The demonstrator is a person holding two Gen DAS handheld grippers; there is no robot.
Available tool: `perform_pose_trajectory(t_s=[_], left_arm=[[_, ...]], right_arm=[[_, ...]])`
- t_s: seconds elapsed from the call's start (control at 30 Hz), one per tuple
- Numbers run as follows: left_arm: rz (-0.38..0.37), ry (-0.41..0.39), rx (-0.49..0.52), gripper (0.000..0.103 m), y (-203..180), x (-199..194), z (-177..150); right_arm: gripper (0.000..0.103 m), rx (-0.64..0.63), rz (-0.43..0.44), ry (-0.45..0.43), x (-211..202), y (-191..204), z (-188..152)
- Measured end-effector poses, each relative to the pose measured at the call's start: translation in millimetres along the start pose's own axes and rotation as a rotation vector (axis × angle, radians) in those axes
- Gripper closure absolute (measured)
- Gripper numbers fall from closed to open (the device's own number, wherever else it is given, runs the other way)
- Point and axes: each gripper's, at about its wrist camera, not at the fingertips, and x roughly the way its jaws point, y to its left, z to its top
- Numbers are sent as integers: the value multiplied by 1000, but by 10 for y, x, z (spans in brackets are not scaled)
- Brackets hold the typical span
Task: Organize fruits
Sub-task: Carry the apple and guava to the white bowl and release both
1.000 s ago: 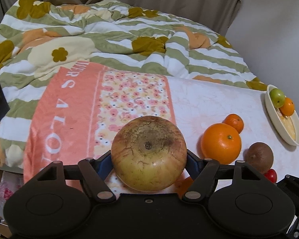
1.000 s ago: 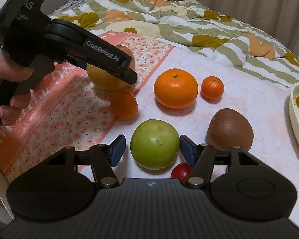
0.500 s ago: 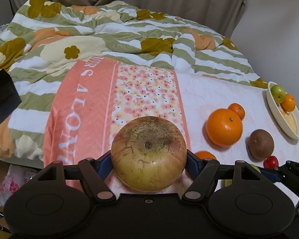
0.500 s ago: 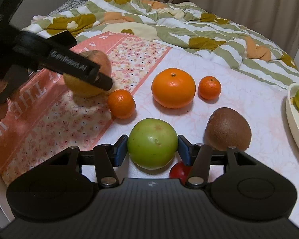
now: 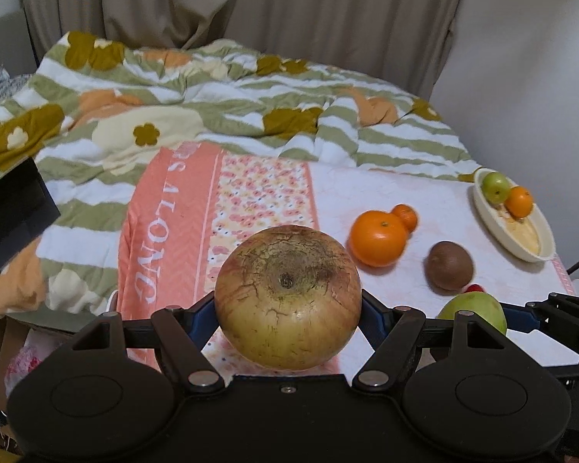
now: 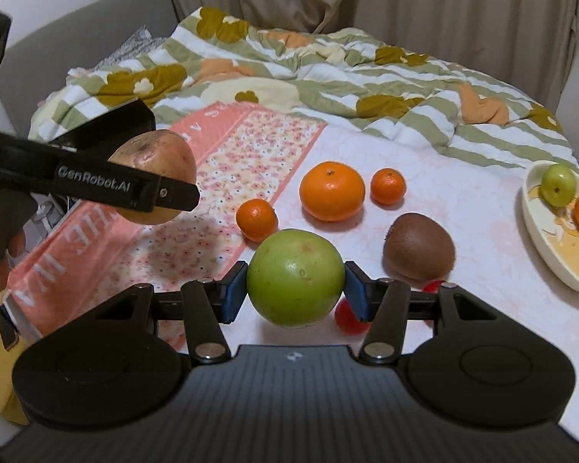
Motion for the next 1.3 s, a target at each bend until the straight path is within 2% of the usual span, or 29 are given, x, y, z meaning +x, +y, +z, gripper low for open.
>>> perform_pose_trajectory(t_s=[0.33,0.6,0.93,1.1,1.3], left_arm=[[1,-81,40,26,-573,-473,-11],[3,-141,33,26,-1331,-616,14],[-15,-167,20,26,-2256,-299,136],[-32,-152,21,26,-2570,-39,234],[-40,-119,73,26,-2819,390,435]], right_arm=[[34,61,-3,-60,-686,-344,-65],[34,25,-17,-97,-1140,-1030,-109],[34,0,-29,-125,-1371,-2095,-152],[34,7,-63,-116,-1293,-2534,-126],[34,73,-95,-106,-1089,-2987,-39]])
